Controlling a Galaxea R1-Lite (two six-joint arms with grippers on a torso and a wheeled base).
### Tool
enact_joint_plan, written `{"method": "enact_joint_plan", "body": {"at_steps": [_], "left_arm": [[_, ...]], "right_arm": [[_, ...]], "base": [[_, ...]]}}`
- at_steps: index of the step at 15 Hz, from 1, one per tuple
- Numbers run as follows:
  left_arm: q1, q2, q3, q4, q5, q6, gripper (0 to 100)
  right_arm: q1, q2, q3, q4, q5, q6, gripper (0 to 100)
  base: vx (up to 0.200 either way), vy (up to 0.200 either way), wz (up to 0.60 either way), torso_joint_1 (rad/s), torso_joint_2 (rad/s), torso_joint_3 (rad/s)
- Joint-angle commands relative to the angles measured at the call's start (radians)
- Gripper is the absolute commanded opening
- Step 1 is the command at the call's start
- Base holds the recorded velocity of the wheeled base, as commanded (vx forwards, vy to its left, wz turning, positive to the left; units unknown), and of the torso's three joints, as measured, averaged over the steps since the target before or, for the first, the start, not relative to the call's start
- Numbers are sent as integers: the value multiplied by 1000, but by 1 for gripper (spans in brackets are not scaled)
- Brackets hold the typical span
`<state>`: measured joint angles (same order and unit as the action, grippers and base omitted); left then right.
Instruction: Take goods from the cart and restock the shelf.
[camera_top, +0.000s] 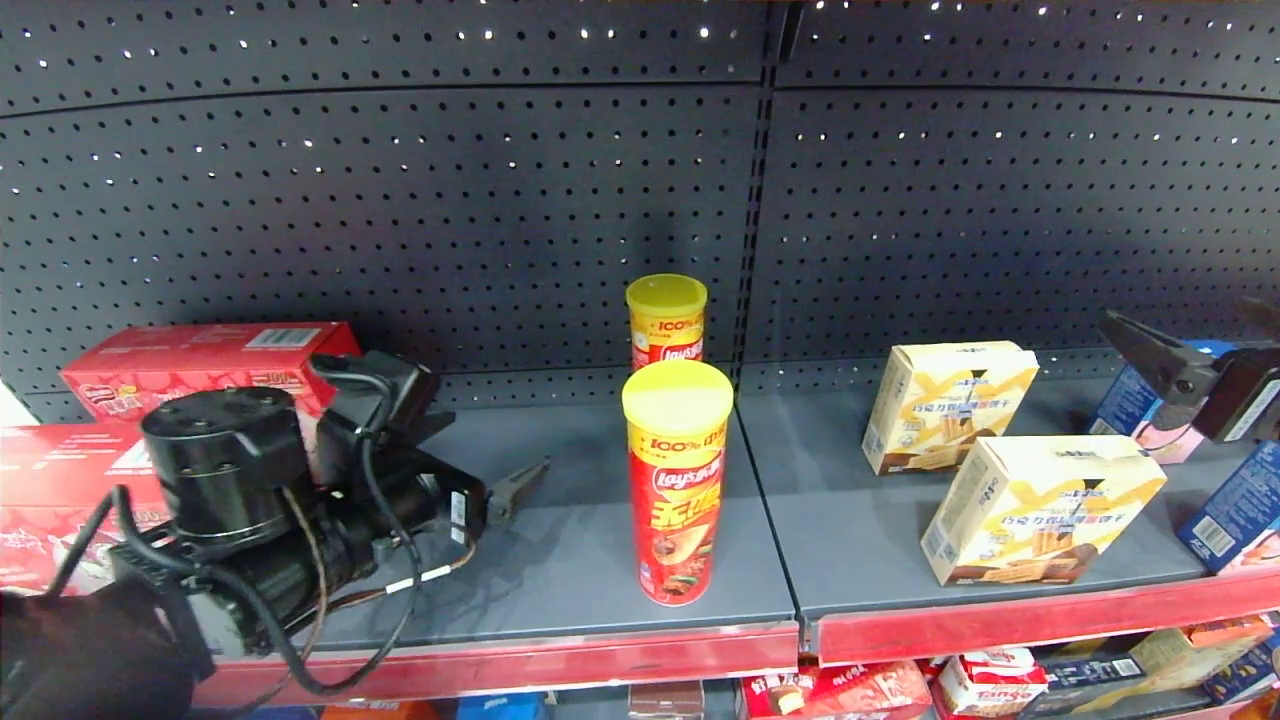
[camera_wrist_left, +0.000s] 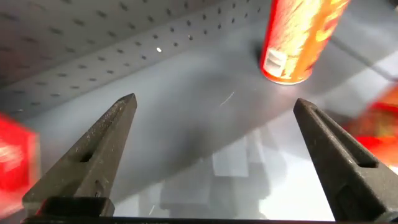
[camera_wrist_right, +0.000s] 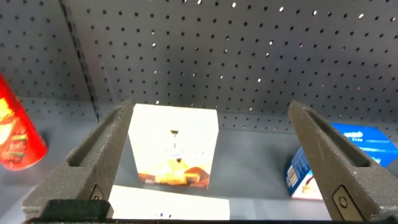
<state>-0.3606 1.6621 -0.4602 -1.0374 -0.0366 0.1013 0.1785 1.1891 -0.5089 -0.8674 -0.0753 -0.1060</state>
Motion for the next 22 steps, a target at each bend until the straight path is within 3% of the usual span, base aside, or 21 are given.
{"method": "enact_joint_plan", "body": {"at_steps": [1,3,6,8,10,13,15,16,18,19,20,21,22], "left_arm": [[9,-213,114,19,12,2,100],[14,-312,166,14,37,3,100],[111,-449,233,13,46,17,100],[126,-515,282,16,46,18,100],[195,-598,319,14,43,41,100],[261,-774,460,56,41,35,100],[319,-898,460,177,40,17,100],[322,-980,460,272,43,8,100],[319,-1225,460,548,49,-8,100],[322,-1464,446,846,49,-8,100],[325,-1625,411,1074,53,-3,100],[370,-1653,357,1212,53,-20,100],[367,-1662,353,1220,46,-40,100]], "right_arm": [[4,-40,32,-1,-1,-1,100],[-14,-79,76,1,-1,-4,100],[-96,-135,127,2,-3,-8,100],[-129,-166,152,2,-4,-9,100],[-175,-218,208,5,-6,-4,100],[-221,-309,322,13,-1,15,100],[-249,-359,386,15,-1,22,100],[-261,-399,440,16,-3,22,100],[-278,-493,509,58,-8,29,100],[-278,-606,504,211,-18,42,100],[-283,-715,506,335,-24,43,100],[-286,-869,504,515,-26,37,100],[-284,-1014,504,651,-21,35,100]], "base": [[0,0,0,0,0,0],[0,0,0,0,0,0],[0,0,0,0,0,0],[0,0,0,0,0,0],[0,0,0,0,0,0],[0,0,0,0,0,0],[0,0,0,0,0,0],[0,0,0,0,0,0],[0,0,0,0,0,0],[0,0,0,0,0,0],[0,0,0,0,0,0],[0,0,0,0,0,0],[0,0,0,0,0,0]]}}
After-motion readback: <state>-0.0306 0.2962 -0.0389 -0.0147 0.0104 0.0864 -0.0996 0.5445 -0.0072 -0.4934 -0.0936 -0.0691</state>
